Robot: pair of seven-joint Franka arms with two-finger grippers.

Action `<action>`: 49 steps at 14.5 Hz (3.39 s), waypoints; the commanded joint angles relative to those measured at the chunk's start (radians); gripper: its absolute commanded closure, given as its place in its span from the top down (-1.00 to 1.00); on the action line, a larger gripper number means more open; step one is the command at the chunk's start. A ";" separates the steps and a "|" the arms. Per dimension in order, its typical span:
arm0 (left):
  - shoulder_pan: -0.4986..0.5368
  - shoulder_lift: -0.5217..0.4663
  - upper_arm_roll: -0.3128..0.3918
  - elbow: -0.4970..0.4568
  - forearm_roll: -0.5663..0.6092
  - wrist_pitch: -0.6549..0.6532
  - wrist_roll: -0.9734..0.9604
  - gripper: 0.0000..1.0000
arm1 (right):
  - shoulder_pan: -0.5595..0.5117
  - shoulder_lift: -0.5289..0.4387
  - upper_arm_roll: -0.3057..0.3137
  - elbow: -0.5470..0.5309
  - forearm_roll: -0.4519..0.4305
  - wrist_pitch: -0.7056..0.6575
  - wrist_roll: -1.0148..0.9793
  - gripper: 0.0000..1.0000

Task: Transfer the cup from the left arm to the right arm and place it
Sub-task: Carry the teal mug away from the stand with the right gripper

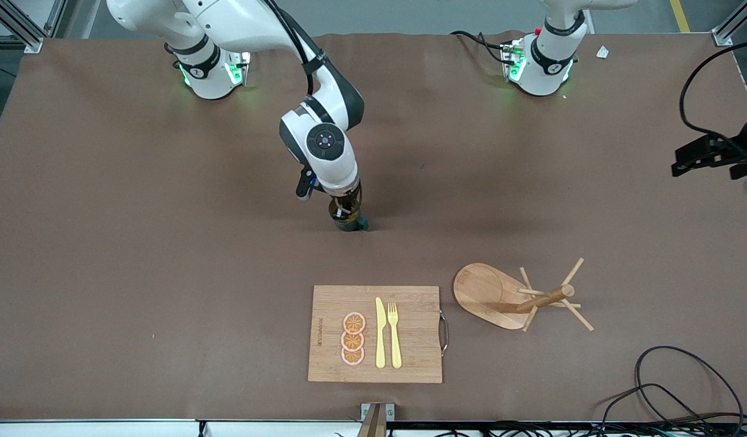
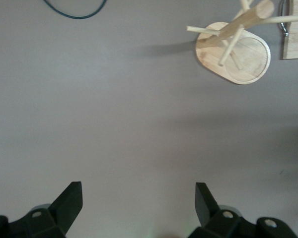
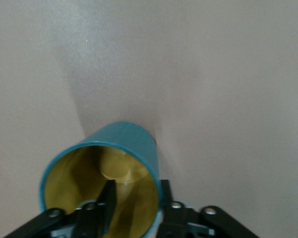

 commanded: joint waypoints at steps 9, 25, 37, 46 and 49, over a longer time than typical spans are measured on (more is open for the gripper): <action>-0.168 -0.063 0.140 -0.020 -0.089 -0.026 -0.209 1.00 | -0.054 -0.051 -0.001 0.003 0.020 -0.036 -0.490 -0.99; -0.008 -0.132 -0.095 -0.076 0.000 0.003 -0.278 1.00 | -0.543 -0.296 -0.003 -0.098 0.014 -0.395 -2.208 -0.99; 0.013 -0.133 -0.113 -0.103 -0.077 0.113 -0.246 1.00 | -0.748 -0.301 -0.001 -0.162 -0.171 -0.247 -3.242 -0.99; 0.026 -0.135 -0.149 -0.123 -0.065 0.162 -0.246 1.00 | -0.795 -0.306 -0.003 -0.264 -0.178 -0.058 -3.919 -0.99; 0.026 -0.132 -0.147 -0.123 -0.065 0.164 -0.246 1.00 | -0.797 -0.306 -0.003 -0.293 -0.184 -0.052 -3.973 -0.99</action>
